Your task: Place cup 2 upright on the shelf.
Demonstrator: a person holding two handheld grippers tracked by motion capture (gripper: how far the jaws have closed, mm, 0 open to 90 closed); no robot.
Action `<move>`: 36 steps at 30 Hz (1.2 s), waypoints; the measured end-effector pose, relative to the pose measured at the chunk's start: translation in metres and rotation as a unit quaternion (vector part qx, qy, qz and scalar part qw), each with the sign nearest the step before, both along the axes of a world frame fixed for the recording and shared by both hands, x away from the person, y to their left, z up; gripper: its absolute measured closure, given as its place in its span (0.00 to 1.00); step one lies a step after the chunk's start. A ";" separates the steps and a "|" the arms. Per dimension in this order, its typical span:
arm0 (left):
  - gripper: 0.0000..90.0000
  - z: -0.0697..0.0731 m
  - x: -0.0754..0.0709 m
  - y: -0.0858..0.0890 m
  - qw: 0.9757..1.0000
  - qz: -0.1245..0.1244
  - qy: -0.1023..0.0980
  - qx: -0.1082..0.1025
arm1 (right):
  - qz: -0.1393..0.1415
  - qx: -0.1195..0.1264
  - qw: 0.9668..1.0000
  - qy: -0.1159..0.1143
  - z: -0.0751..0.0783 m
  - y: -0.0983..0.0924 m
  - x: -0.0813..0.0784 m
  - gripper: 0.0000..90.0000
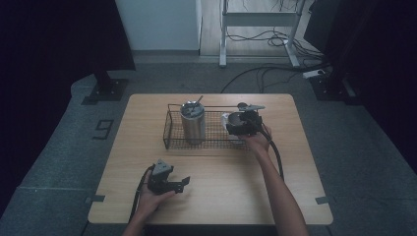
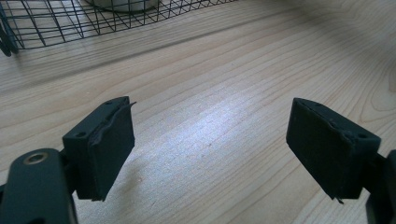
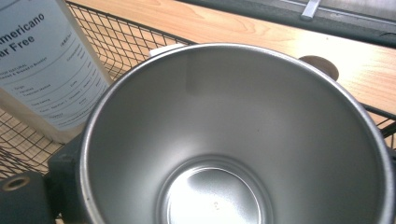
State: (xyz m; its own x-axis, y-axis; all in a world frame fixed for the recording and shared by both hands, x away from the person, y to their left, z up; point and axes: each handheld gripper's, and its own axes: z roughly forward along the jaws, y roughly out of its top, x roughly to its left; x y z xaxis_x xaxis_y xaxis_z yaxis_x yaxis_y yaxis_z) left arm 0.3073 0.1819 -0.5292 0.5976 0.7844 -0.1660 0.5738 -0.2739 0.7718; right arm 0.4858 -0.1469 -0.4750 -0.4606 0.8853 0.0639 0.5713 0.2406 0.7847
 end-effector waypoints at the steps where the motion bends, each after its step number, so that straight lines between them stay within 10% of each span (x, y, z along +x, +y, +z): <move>1: 0.17 0.000 0.000 0.000 1.000 0.000 0.000 0.000 | 0.001 -0.002 1.000 0.001 -0.001 0.001 0.000 0.07; 36: 0.17 -0.001 0.000 0.001 1.000 0.002 0.000 0.000 | -0.006 -0.079 0.996 0.032 -0.011 0.009 0.004 0.07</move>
State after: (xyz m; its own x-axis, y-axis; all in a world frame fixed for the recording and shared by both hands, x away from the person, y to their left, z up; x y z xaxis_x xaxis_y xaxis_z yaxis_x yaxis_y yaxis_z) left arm 0.3076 0.1826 -0.5299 0.5942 0.7870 -0.1660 0.5757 -0.2719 0.7711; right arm 0.4893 -0.1376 -0.4858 -0.4495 0.8920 -0.0481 0.6230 0.3516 0.6988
